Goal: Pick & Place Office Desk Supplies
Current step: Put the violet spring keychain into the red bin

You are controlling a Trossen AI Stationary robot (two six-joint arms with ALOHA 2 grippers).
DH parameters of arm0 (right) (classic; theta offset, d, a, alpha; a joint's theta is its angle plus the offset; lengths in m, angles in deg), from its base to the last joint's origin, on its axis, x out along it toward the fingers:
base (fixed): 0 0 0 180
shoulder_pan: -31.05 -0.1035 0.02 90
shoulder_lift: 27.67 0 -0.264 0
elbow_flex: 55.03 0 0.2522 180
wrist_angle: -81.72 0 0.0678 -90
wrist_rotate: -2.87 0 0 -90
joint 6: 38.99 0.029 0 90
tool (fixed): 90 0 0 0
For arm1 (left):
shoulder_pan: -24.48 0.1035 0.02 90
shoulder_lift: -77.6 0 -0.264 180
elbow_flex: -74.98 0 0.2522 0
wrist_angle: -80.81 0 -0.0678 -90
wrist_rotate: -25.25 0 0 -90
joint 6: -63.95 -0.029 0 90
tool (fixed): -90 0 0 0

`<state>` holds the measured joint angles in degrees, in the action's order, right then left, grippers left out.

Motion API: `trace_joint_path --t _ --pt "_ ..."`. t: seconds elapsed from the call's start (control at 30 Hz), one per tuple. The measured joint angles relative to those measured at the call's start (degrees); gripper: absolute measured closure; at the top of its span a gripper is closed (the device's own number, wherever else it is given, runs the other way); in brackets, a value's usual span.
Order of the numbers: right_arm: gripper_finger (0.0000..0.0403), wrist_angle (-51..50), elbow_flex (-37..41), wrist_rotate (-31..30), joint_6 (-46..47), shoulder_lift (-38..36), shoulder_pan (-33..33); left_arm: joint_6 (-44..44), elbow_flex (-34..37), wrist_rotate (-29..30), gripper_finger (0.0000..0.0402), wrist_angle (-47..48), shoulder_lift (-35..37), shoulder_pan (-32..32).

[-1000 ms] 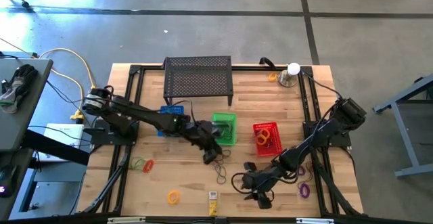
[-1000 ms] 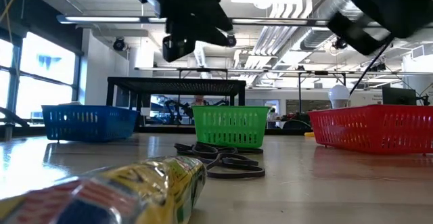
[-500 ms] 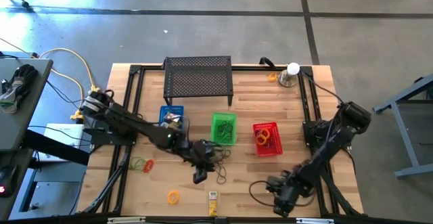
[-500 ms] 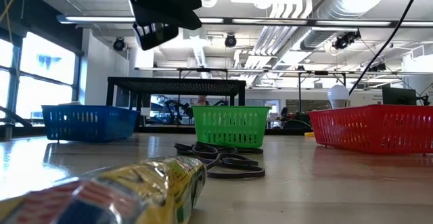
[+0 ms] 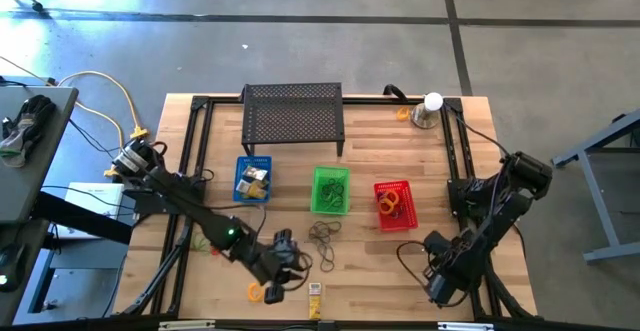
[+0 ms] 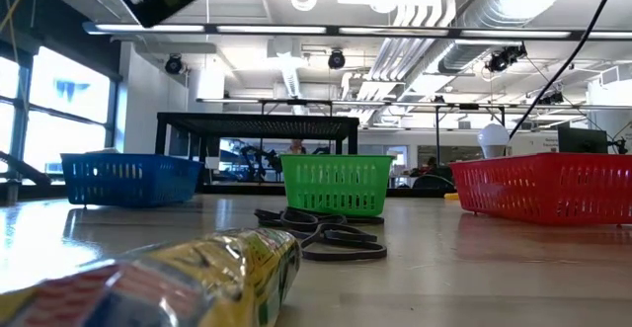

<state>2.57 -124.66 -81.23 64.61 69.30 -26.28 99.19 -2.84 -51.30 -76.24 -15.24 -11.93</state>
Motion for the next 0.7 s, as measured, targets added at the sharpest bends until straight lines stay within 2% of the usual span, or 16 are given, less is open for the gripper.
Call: trace_joint_path --t 0.23,0.7 --pt "0.0215 7.84 2.05 -1.04 -9.49 -0.11 0.52 -1.14 0.04 1.91 0.0316 -0.27 0.00 -3.52" --pt "0.0215 18.62 10.08 2.21 -15.70 -0.83 2.00 -1.44 0.07 4.92 0.0316 -0.46 -0.02 -4.50"
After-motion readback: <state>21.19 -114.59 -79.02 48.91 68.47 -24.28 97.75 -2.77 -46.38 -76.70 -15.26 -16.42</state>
